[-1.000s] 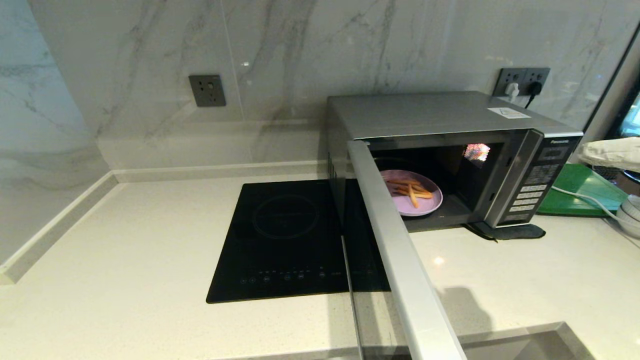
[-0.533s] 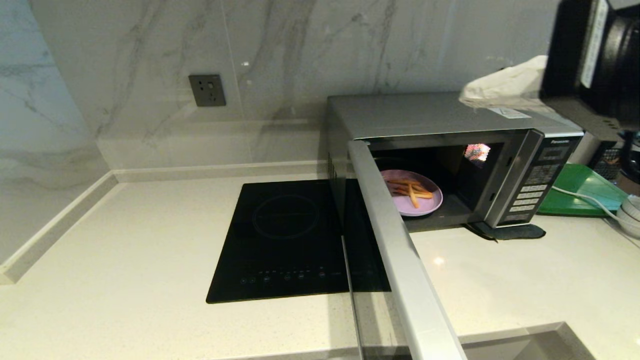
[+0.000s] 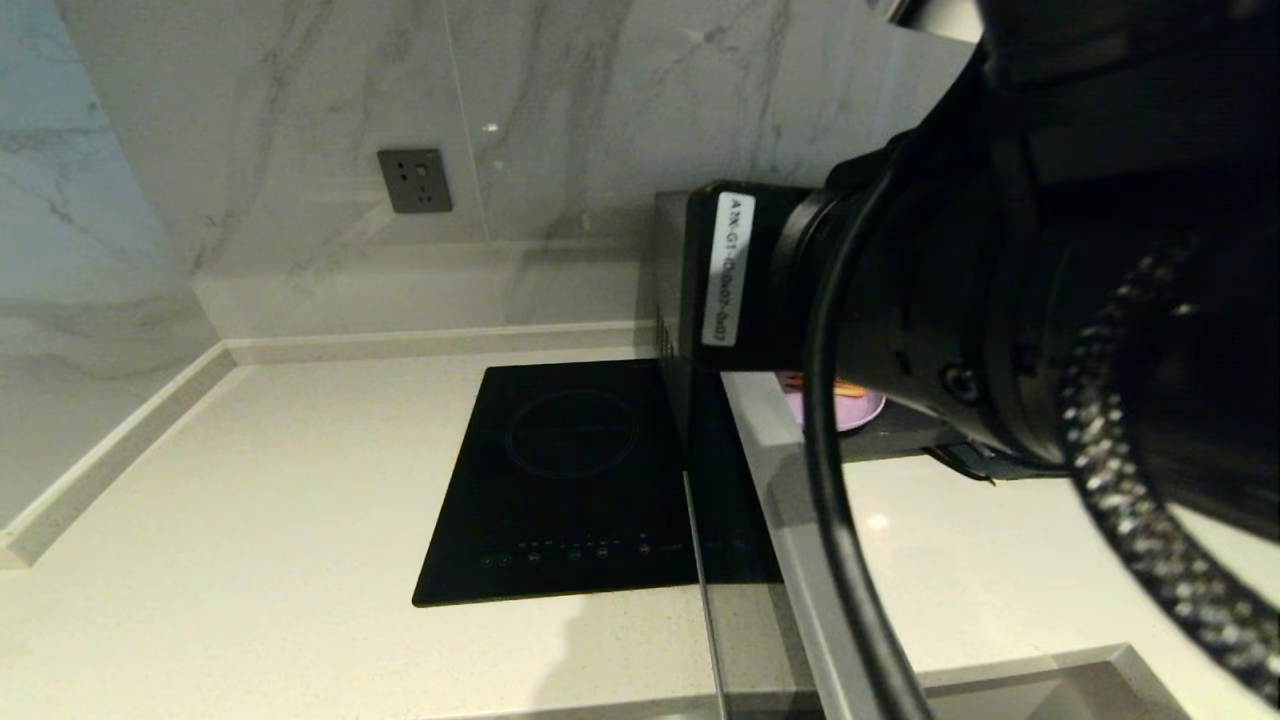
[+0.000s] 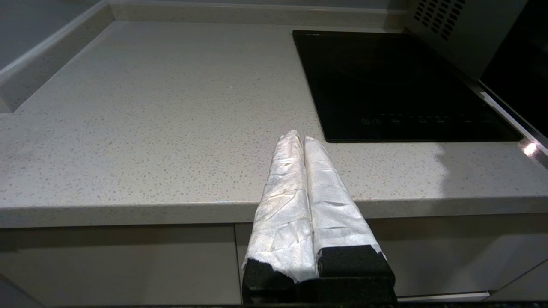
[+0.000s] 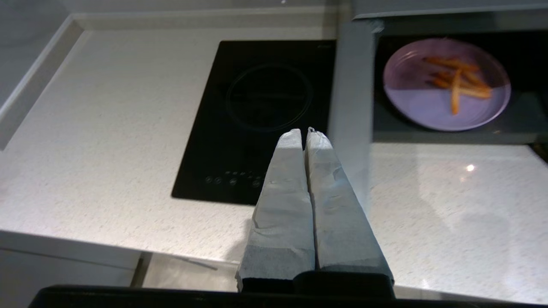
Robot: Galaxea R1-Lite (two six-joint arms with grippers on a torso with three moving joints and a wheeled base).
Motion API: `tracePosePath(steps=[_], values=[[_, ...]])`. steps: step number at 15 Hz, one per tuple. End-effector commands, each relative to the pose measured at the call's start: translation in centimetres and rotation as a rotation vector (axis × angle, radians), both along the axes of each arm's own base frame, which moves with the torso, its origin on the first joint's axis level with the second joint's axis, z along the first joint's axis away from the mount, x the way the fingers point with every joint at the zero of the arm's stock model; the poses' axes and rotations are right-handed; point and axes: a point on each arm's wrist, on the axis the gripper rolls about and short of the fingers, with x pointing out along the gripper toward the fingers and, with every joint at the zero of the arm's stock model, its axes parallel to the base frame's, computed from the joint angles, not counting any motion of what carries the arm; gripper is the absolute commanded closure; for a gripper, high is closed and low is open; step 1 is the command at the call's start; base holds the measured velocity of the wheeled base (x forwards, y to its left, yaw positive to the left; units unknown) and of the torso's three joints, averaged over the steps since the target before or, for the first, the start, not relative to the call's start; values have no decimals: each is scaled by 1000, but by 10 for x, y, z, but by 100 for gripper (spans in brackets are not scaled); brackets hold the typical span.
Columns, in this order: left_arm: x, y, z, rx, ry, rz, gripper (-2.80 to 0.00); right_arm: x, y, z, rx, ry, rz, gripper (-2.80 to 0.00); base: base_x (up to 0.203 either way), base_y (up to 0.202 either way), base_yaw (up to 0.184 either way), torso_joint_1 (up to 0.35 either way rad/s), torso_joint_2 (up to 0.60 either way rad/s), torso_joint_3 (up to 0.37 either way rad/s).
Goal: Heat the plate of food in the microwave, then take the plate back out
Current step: Close the microwave oven
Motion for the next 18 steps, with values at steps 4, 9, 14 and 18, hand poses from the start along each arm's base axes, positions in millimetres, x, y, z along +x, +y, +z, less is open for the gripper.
tracePosePath(steps=[4,9,14,18], values=[[0,0,0,-1,0,1,0,-5,4,-11,7,69,-1,0,0,0,0,0,0,0],[0,0,0,-1,0,1,0,-13,-8,-21,-23,271,95,0,0,0,0,0,0,0],[0,0,0,-1,0,1,0,-17,-9,-28,-37,423,215,0,0,0,0,0,0,0],[0,0,0,-1,0,1,0,-16,-7,-36,-64,440,210,0,0,0,0,0,0,0]])
